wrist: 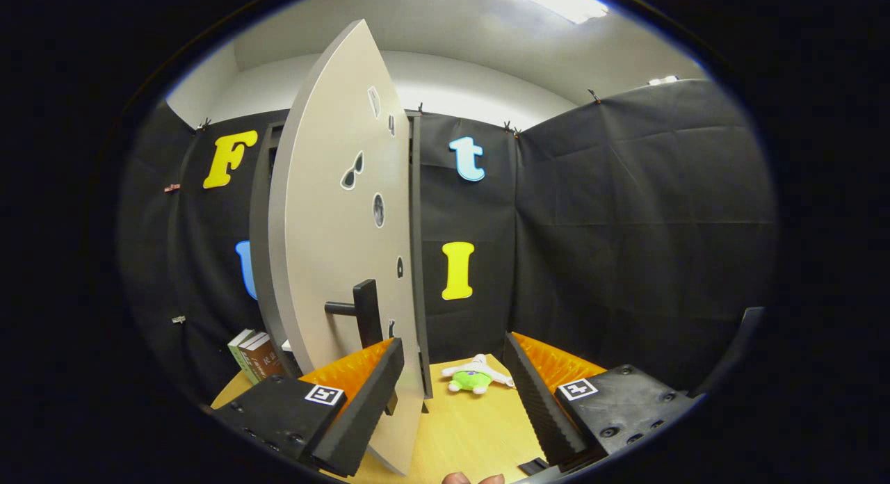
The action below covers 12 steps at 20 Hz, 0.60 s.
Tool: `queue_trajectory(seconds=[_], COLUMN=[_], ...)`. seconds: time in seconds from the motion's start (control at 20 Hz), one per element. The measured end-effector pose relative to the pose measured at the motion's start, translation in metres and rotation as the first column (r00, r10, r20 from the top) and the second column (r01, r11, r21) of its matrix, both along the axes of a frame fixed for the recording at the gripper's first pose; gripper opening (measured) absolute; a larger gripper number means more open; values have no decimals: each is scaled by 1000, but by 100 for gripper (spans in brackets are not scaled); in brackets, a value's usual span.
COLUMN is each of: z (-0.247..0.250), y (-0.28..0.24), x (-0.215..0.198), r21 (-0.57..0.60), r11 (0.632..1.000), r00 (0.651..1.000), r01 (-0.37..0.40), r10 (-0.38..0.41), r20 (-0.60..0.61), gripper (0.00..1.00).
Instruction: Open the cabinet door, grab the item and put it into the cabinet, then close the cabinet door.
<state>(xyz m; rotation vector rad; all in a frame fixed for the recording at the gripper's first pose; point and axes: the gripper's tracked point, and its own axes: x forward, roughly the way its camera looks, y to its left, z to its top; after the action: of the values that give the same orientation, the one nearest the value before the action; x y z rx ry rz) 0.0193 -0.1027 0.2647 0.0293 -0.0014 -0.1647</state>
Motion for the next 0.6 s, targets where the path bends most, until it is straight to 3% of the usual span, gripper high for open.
queue_trajectory(seconds=[0.6], z=[-14], y=[132], x=[46], r21=[30], r11=[980], r00=[981], r01=[-195], r10=[195], r20=[-17], gripper=[96])
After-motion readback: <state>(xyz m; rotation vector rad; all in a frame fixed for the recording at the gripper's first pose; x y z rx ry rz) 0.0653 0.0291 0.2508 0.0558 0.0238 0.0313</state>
